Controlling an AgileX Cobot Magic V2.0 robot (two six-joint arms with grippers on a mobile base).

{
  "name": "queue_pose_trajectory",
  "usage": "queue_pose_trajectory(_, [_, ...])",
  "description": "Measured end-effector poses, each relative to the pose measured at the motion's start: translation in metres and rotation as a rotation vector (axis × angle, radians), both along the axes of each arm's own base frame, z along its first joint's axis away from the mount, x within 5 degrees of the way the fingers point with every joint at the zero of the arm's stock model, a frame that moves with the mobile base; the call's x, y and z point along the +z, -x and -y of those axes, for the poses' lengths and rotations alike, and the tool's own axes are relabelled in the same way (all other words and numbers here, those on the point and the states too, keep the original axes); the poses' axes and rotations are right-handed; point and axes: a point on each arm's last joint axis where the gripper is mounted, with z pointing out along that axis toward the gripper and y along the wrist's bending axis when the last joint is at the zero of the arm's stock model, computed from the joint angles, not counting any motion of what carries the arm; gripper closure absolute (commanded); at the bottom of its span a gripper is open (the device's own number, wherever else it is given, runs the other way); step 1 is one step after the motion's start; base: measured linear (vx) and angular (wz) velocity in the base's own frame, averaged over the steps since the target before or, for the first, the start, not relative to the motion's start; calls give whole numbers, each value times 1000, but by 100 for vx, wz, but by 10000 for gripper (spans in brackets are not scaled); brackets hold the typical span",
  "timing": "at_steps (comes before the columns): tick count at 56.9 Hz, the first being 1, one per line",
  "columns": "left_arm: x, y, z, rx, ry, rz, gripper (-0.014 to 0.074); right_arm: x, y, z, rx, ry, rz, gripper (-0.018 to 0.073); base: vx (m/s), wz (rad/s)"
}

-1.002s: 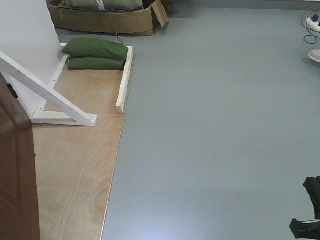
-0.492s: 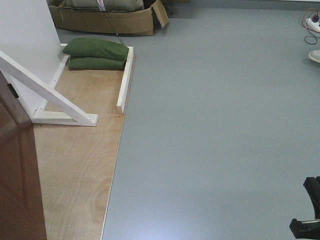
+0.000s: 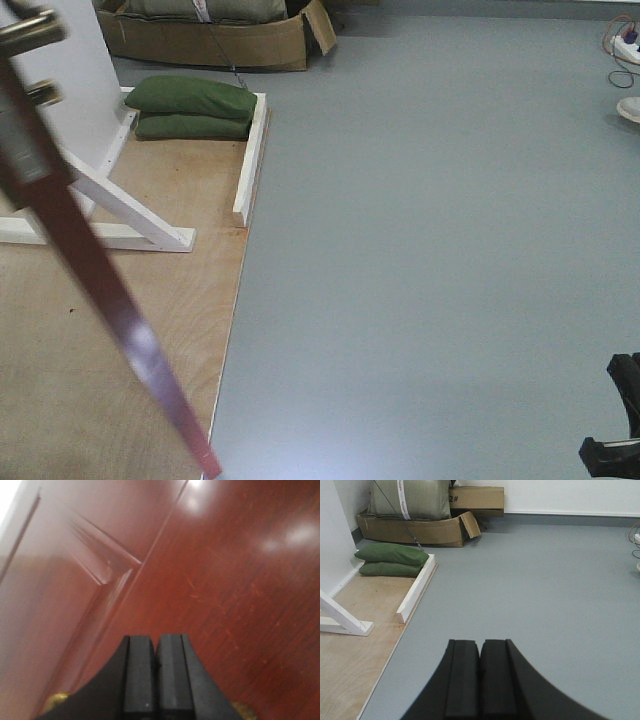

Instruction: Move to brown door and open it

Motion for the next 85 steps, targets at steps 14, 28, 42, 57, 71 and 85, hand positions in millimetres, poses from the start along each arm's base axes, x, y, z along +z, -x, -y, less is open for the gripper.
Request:
queue_pose_trajectory(14, [0, 1, 19, -109, -128, 2, 603, 0, 0, 0, 0, 0, 0, 559, 0, 0])
queue_pose_trajectory(28, [0, 2, 32, -200, -155, 5, 603, 0, 0, 0, 0, 0, 0, 559, 0, 0])
queue_pose_trajectory(42, [-2, 4, 40, -279, -258, 0, 603, 0, 0, 0, 0, 0, 0, 559, 0, 0])
queue_pose_trajectory(57, [-2, 4, 41, -261, -379, 9, 603, 0, 0, 0, 0, 0, 0, 559, 0, 0])
queue_pose_trajectory(71, [0, 3, 34, -190, -371, 12, 603, 0, 0, 0, 0, 0, 0, 559, 0, 0])
queue_pose_trajectory(85, [0, 3, 34, -189, -373, 12, 603, 0, 0, 0, 0, 0, 0, 559, 0, 0])
